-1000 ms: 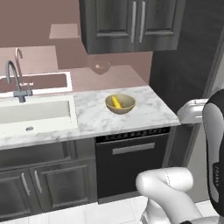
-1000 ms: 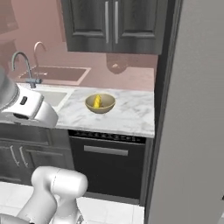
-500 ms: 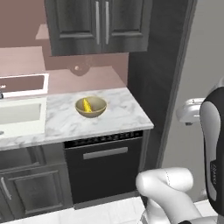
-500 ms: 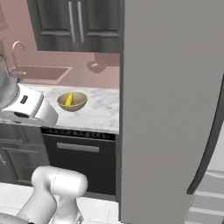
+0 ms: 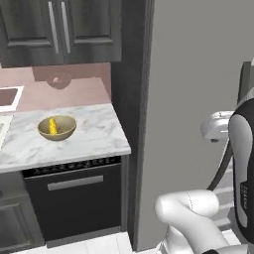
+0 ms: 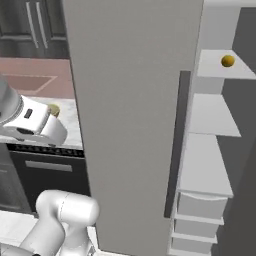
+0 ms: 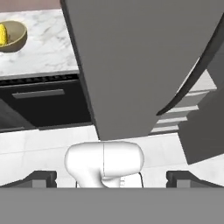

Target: Take the lemon, garlic, and corn from the freezer and place them in the bowl on the counter.

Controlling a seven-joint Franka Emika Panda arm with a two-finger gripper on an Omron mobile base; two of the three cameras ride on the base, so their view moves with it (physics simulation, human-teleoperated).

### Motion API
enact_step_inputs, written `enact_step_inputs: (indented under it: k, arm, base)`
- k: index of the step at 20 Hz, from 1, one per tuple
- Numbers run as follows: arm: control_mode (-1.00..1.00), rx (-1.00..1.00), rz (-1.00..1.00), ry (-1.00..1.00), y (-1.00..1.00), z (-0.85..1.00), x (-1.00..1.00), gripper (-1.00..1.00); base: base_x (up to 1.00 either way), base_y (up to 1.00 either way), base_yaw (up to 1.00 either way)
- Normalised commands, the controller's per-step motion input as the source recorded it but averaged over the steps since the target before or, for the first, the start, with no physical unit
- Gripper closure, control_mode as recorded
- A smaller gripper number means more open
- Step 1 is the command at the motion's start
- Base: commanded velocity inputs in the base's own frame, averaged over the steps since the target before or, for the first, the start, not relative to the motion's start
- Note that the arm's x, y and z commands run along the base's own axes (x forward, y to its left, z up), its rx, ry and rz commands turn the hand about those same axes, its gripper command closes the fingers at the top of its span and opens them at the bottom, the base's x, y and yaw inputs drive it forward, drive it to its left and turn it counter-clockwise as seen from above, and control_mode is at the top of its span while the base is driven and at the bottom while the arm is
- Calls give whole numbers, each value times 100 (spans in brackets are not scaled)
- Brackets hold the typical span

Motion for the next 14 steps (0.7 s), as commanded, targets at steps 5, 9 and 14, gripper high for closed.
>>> enact_step_inputs:
  k: [5,9,14]
  arm:
    - [100,0,0,0,0,0,0,-100]
    - [100,0,0,0,0,0,0,-100]
    - [100,0,0,0,0,0,0,-100]
  base:
    - [38,-80,0]
    - [52,-68,0]
    - [51,-71,0]
